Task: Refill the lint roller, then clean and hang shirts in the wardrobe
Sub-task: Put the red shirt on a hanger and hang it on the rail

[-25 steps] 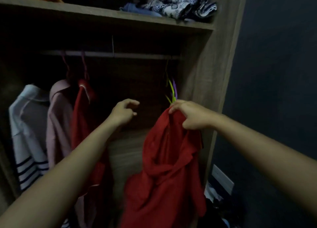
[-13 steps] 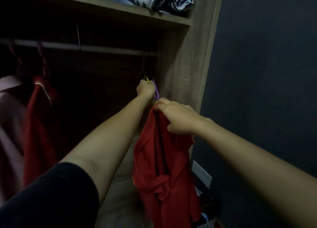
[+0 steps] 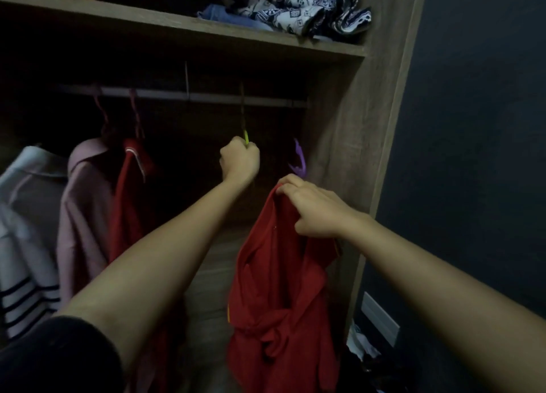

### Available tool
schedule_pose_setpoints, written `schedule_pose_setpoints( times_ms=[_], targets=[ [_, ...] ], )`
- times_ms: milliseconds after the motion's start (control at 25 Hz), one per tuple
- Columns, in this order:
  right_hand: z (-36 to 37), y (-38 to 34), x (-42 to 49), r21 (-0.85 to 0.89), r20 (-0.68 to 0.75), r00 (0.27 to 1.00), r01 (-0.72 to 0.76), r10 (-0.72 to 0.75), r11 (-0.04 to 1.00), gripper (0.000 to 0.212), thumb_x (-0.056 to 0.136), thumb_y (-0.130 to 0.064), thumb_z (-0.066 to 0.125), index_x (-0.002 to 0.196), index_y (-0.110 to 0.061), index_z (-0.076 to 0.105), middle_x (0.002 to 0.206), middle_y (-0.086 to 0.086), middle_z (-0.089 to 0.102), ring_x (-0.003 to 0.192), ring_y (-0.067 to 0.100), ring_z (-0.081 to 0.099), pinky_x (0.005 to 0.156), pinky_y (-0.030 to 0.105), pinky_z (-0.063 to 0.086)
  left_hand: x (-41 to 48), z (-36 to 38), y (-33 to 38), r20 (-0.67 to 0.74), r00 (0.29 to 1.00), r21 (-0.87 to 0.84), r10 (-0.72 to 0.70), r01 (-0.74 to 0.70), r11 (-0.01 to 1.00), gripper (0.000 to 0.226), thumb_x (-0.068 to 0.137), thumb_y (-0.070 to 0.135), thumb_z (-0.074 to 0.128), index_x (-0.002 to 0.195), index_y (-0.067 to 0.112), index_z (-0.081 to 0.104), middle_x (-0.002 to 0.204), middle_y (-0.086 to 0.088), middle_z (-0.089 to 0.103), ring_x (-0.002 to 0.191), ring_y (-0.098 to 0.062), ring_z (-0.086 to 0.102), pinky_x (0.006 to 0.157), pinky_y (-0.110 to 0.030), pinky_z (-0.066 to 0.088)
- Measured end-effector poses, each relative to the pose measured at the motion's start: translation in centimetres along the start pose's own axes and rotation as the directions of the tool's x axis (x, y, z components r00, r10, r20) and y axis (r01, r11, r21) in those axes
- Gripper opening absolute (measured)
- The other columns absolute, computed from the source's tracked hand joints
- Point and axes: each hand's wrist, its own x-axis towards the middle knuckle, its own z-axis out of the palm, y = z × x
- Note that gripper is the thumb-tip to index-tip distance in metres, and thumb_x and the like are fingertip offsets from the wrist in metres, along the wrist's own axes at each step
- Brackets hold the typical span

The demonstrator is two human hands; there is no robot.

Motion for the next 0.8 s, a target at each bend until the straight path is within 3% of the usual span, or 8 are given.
schedule_pose_setpoints(
  times_ms=[200, 320, 400, 480, 560, 600, 680, 800],
  targets=[
    [1.9, -2.2, 2.9, 0.054, -0.001, 1.0, 0.008, -0.008, 0.999, 0.064, 0.07, -0.006, 0.057, 0.132, -0.01, 0.04, 0.141, -0.001, 0.029, 0.123, 0.025, 0.042, 0.093, 0.042, 0.047, -3.0, -8.5, -5.0, -0.061, 0.984, 0.209, 0.166, -0.151, 0.966, 0.028, 0.093, 0.022, 0.046, 0.109, 0.007, 0.063, 0.104, -0.024, 0.066, 0.103, -0.042, 0.058, 0.086, -0.04, 0.045],
    [2.6, -2.7, 6.4, 0.287, -0.031, 0.997, -0.054, 0.066, 0.956, 0.061, 0.069, -0.002, 0.055, 0.129, -0.006, 0.044, 0.138, 0.007, 0.034, 0.126, 0.028, 0.042, 0.104, 0.038, 0.039, -4.7, -13.8, -8.8, -0.085, 0.956, 0.427, 0.28, -0.219, 0.877, 0.024, 0.094, 0.02, 0.045, 0.104, 0.006, 0.062, 0.095, -0.026, 0.067, 0.094, -0.045, 0.059, 0.079, -0.045, 0.044],
    [3.0, -3.2, 8.1, 0.47, -0.074, 0.988, -0.087, 0.138, 0.878, 0.059, 0.072, 0.005, 0.053, 0.129, 0.0, 0.043, 0.138, 0.014, 0.034, 0.129, 0.028, 0.039, 0.108, 0.021, 0.026, -5.7, -17.4, -10.3, -0.111, 0.916, 0.49, 0.386, -0.288, 0.823, 0.023, 0.092, 0.022, 0.046, 0.094, 0.006, 0.064, 0.084, -0.026, 0.068, 0.083, -0.045, 0.062, 0.072, -0.046, 0.046],
    [3.0, -3.8, 9.1, 0.6, -0.132, 0.969, -0.09, 0.21, 0.795, 0.057, 0.074, 0.01, 0.049, 0.13, 0.003, 0.042, 0.139, 0.017, 0.033, 0.129, 0.026, 0.037, 0.099, 0.009, 0.02, -6.8, -21.2, -11.7, -0.138, 0.871, 0.474, 0.472, -0.361, 0.803, 0.032, 0.089, 0.028, 0.045, 0.084, 0.004, 0.065, 0.07, -0.023, 0.067, 0.068, -0.039, 0.065, 0.062, -0.041, 0.047],
    [2.8, -3.9, 9.9, 0.694, -0.16, 0.944, -0.1, 0.288, 0.713, 0.058, 0.074, 0.006, 0.047, 0.132, -0.001, 0.042, 0.138, 0.016, 0.036, 0.122, 0.025, 0.043, 0.095, 0.016, 0.031, -8.1, -24.6, -13.1, -0.173, 0.837, 0.445, 0.52, -0.405, 0.799, 0.033, 0.088, 0.027, 0.047, 0.084, 0.001, 0.067, 0.06, -0.019, 0.064, 0.056, -0.029, 0.064, 0.057, -0.032, 0.039],
    [2.6, -3.9, 10.3, 0.736, -0.147, 0.937, -0.111, 0.317, 0.668, 0.062, 0.071, 0.001, 0.047, 0.133, -0.005, 0.042, 0.137, 0.016, 0.04, 0.11, 0.022, 0.05, 0.086, 0.02, 0.04, -9.0, -26.0, -13.9, -0.194, 0.833, 0.416, 0.518, -0.408, 0.812, 0.033, 0.088, 0.027, 0.048, 0.085, 0.001, 0.068, 0.056, -0.016, 0.062, 0.052, -0.023, 0.062, 0.053, -0.026, 0.035],
    [2.2, -3.7, 11.1, 0.801, -0.124, 0.929, -0.113, 0.348, 0.588, 0.075, 0.06, -0.008, 0.044, 0.135, -0.013, 0.041, 0.133, 0.017, 0.049, 0.077, 0.008, 0.049, 0.062, 0.014, 0.036, -10.6, -27.7, -15.1, -0.237, 0.836, 0.366, 0.495, -0.395, 0.842, 0.038, 0.088, 0.032, 0.045, 0.088, 0.002, 0.068, 0.05, -0.011, 0.057, 0.049, 0.001, 0.057, 0.051, -0.014, 0.034],
    [2.0, -2.9, 12.1, 0.807, -0.145, 0.93, -0.086, 0.337, 0.584, 0.078, 0.06, -0.005, 0.044, 0.137, -0.013, 0.039, 0.128, 0.017, 0.053, 0.063, 0.0, 0.039, 0.046, 0.006, 0.032, -11.6, -28.7, -16.6, -0.241, 0.839, 0.335, 0.489, -0.401, 0.853, 0.042, 0.088, 0.034, 0.043, 0.091, 0.002, 0.069, 0.053, 0.002, 0.055, 0.057, 0.021, 0.051, 0.052, -0.002, 0.032]
  ],
)
